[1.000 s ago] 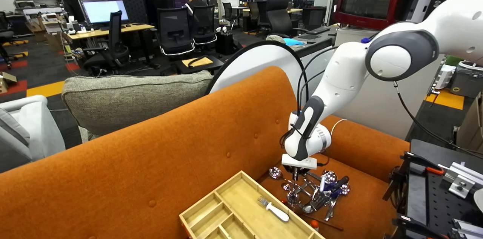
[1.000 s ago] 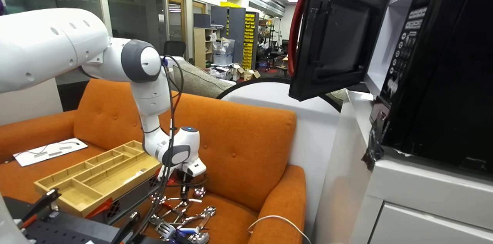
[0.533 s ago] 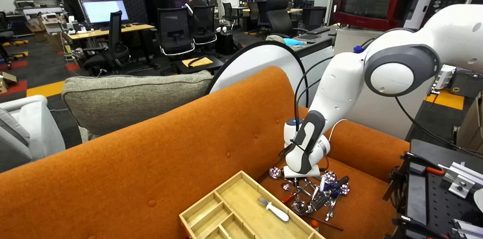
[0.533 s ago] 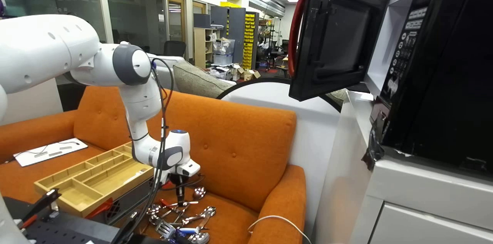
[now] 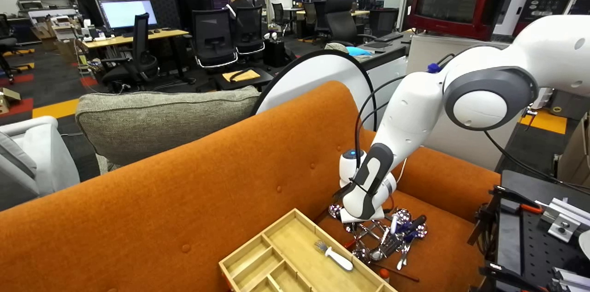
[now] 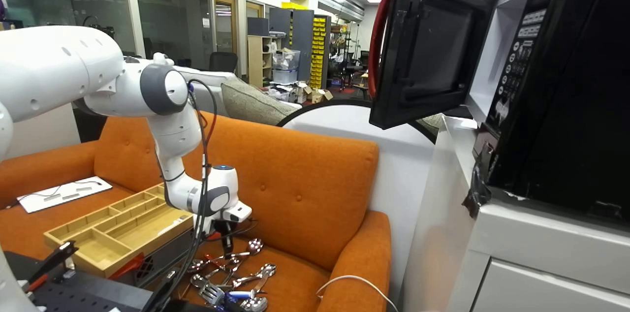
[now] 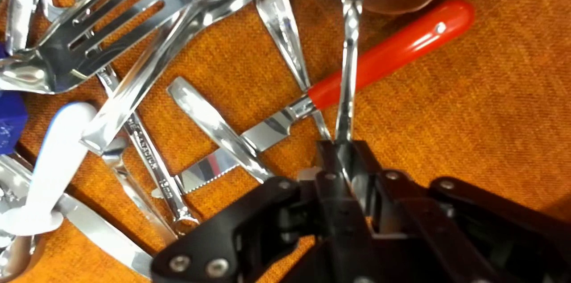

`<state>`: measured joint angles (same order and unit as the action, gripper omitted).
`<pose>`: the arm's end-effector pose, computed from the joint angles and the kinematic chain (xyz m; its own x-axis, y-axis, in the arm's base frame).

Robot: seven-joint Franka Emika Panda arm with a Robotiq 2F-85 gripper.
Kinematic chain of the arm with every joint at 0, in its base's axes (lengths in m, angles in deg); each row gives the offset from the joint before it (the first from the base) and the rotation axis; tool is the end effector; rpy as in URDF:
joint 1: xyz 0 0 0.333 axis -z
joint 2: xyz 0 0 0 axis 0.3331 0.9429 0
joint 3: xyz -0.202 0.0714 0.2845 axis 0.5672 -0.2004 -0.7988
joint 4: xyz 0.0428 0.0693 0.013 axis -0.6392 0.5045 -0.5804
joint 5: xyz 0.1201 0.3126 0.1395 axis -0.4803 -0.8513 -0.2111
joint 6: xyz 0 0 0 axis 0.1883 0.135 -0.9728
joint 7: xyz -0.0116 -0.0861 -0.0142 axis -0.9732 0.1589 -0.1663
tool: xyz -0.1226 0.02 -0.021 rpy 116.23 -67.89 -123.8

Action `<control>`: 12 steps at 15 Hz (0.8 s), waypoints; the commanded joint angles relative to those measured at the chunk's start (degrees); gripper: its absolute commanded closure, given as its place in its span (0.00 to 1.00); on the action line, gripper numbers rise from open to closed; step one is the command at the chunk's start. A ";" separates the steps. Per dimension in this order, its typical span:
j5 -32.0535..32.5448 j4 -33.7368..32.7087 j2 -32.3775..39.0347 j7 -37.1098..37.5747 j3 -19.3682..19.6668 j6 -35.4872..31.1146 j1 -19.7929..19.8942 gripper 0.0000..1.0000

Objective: Turn one of the silver spoons anti clockwise

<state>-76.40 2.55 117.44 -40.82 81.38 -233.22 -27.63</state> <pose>0.5928 0.0027 -0.1480 0.6624 -0.7491 -0.0068 -0.7468 -0.6610 0.0731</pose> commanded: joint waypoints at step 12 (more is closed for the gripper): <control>-0.74 0.62 -3.33 -0.48 0.42 4.18 1.78 0.00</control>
<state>-76.52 0.50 117.28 -40.78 82.81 -230.93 -27.61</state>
